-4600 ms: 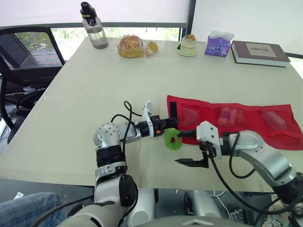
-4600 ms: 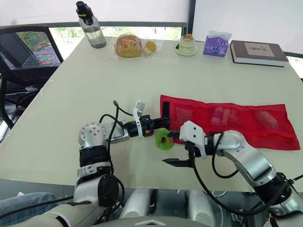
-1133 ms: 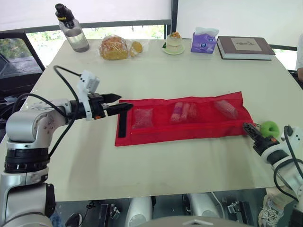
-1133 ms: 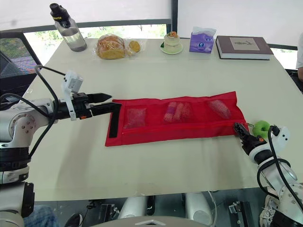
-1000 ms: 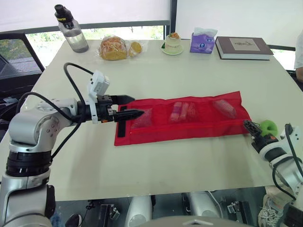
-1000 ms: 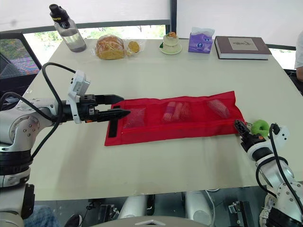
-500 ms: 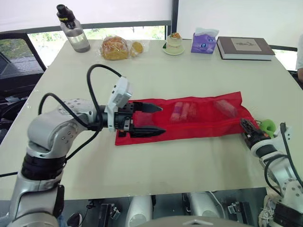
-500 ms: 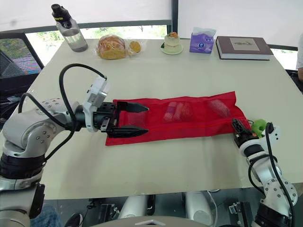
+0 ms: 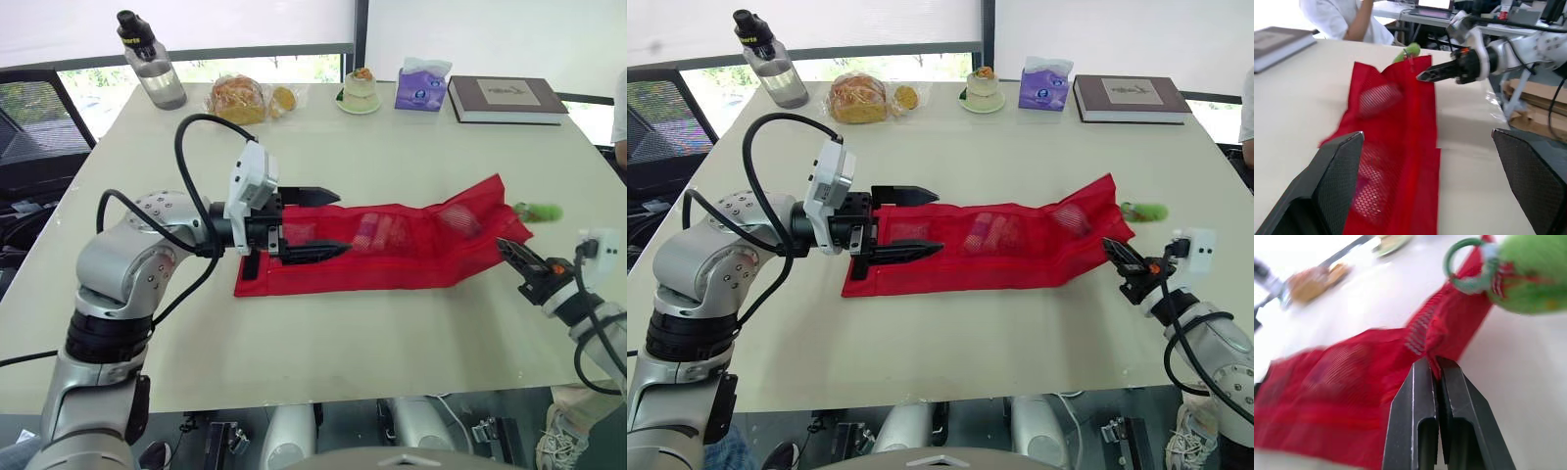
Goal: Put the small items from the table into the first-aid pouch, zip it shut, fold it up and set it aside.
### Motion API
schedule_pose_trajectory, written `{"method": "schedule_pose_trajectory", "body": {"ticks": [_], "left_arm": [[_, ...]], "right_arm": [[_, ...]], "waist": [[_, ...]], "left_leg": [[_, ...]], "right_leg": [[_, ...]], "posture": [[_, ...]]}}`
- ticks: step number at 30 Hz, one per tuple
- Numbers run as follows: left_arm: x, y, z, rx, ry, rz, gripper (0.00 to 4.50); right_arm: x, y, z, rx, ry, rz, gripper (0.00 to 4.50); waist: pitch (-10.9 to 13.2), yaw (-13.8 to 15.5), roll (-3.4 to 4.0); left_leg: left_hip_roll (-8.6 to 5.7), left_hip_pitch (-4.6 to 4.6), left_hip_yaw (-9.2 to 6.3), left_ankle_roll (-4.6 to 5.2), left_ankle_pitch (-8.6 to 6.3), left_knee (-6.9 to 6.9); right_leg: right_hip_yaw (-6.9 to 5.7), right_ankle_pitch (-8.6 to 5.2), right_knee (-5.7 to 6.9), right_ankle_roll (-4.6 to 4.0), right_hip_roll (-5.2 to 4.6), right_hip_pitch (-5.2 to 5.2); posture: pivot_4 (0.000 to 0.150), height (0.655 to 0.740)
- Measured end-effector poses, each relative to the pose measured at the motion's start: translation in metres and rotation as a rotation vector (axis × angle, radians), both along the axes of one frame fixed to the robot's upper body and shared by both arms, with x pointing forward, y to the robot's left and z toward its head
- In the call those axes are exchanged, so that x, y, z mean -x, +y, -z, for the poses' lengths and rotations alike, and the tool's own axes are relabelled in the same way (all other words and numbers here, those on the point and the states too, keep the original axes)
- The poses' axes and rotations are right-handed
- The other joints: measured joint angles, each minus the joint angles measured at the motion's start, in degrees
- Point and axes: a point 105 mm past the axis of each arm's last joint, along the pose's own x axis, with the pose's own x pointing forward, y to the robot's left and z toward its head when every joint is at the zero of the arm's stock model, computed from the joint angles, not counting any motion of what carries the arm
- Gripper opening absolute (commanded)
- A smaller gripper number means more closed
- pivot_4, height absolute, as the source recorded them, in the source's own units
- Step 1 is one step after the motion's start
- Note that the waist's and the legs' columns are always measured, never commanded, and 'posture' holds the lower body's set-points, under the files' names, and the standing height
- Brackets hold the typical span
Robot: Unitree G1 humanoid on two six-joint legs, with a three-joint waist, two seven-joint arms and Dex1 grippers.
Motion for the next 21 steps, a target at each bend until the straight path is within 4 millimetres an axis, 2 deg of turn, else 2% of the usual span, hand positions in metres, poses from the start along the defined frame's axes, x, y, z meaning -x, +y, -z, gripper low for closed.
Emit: {"method": "schedule_pose_trajectory", "body": {"ticks": [4, 7, 11, 17, 20, 21], "left_arm": [[-0.005, 0.005, -0.002, -0.018, -0.046, -0.039, 4.5], [-0.008, 0.013, -0.007, -0.017, -0.065, -0.074, 4.5], [-0.011, 0.027, -0.012, -0.03, -0.083, -0.127, 4.5], [-0.012, 0.03, -0.012, -0.034, -0.095, -0.143, 4.5], [-0.013, 0.032, -0.013, -0.028, -0.099, -0.165, 4.5], [-0.013, 0.035, -0.012, -0.023, -0.101, -0.187, 4.5]], "right_arm": [[-0.006, 0.033, -0.014, 0.288, -0.085, -0.237, 0.05], [-0.007, 0.064, -0.028, 0.428, -0.194, -0.419, 0.05], [-0.01, 0.095, -0.02, 0.572, -0.219, -0.629, 0.05], [-0.023, 0.124, 0.003, 0.745, -0.165, -0.832, 0.05], [-0.028, 0.131, 0.012, 0.812, -0.15, -0.876, 0.78], [-0.029, 0.134, 0.013, 0.827, -0.157, -0.889, 1.23]], "waist": [[0.02, -0.26, 0.03], [0.02, 0.04, 0.0], [0.05, 0.24, -0.03], [0.15, 0.19, -0.17], [0.19, 0.25, -0.2], [0.19, 0.24, -0.2]], "left_leg": [[0.02, 0.03, 0.03, 0.0, 0.0, 0.1], [0.04, 0.02, -0.07, 0.0, 0.0, 0.18], [0.03, -0.06, -0.03, 0.0, 0.0, 0.31], [0.02, -0.18, -0.04, 0.0, 0.0, 0.58], [0.02, -0.21, -0.06, 0.0, 0.0, 0.65], [0.03, -0.21, -0.06, 0.0, 0.0, 0.67]], "right_leg": [[0.08, 0.02, 0.04, 0.02, 0.0, -0.01], [-0.06, -0.02, 0.07, 0.15, 0.06, 0.03], [-0.07, 0.03, 0.11, 0.03, 0.0, 0.03], [-0.12, 0.09, 0.2, -0.05, -0.03, 0.02], [-0.14, 0.09, 0.33, -0.05, -0.04, -0.03], [-0.15, 0.09, 0.38, -0.05, -0.04, -0.03]], "posture": [[0.15, 0.74], [0.15, 0.74], [0.15, 0.74], [0.15, 0.74], [0.15, 0.74], [0.15, 0.74]]}}
